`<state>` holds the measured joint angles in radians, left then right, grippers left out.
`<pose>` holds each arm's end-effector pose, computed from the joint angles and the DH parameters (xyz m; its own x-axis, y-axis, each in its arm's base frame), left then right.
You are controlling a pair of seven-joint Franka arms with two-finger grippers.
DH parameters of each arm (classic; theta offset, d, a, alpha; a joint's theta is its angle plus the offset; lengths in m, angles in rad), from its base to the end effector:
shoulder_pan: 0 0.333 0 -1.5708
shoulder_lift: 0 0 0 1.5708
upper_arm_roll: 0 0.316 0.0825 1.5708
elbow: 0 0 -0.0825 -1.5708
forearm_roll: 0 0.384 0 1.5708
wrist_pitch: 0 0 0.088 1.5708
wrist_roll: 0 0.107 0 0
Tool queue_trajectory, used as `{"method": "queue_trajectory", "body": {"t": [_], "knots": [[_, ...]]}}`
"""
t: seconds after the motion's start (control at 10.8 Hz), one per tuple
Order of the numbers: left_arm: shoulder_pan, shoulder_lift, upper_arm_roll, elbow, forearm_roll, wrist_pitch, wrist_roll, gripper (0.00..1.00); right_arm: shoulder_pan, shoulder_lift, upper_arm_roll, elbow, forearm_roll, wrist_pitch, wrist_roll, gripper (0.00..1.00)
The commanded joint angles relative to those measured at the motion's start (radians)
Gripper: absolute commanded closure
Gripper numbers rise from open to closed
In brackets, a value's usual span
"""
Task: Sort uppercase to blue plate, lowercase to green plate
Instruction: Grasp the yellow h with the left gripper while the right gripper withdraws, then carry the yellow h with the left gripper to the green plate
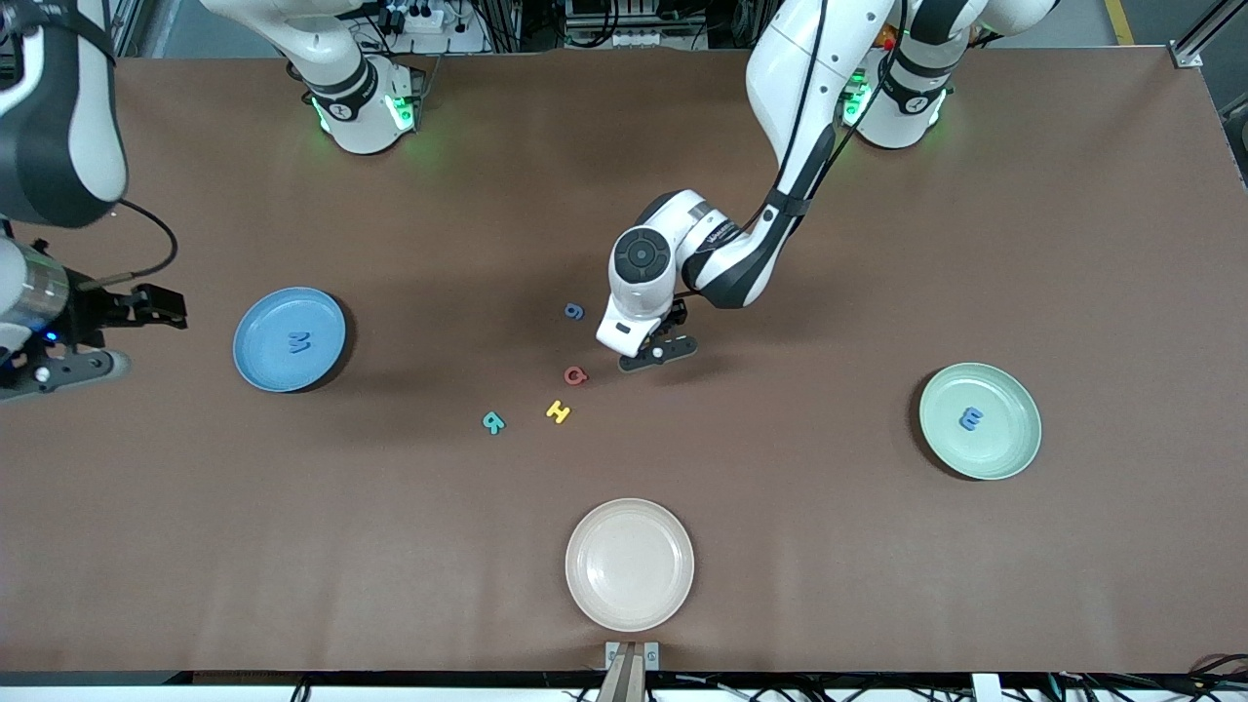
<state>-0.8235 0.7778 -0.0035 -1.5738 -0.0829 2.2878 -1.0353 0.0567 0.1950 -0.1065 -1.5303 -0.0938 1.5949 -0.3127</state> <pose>0.4677 -0.5106 0.1762 0.9610 0.2627 -0.0861 0.2615 -0.9649 -0.0251 0.6065 -0.0347 0.5332 0.9527 0.2600 -0.1576 0.2731 -0.9596 0.0678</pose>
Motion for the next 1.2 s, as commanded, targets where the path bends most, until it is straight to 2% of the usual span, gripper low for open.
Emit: {"method": "queue_trajectory", "body": {"t": [0.0,0.28,0.46,0.83,1.02,1.11], "knots": [[-0.016,0.006,0.017,0.002,0.017,0.002,0.02,0.28,-0.035,-0.063,0.025,0.013,0.092,-0.013,0.006,0.0],[-0.016,0.006,0.019,-0.003,0.017,0.002,0.029,0.37,-0.038,-0.087,0.04,0.045,0.115,0.003,0.07,0.0],[-0.014,0.006,0.019,-0.002,0.023,0.002,0.04,0.5,-0.058,-0.104,0.099,0.061,0.109,0.007,0.131,0.0],[-0.016,0.009,0.034,-0.002,0.026,0.002,0.043,0.73,-0.063,-0.111,0.102,0.055,0.098,0.011,0.147,0.0],[-0.014,-0.011,0.056,0.001,0.026,-0.001,0.043,0.85,-0.101,-0.109,0.106,0.046,0.106,0.011,0.147,0.0],[-0.011,-0.031,0.066,0.006,0.026,-0.004,0.043,0.88,-0.139,-0.111,0.146,0.041,0.108,0.011,0.147,0.0]]}}
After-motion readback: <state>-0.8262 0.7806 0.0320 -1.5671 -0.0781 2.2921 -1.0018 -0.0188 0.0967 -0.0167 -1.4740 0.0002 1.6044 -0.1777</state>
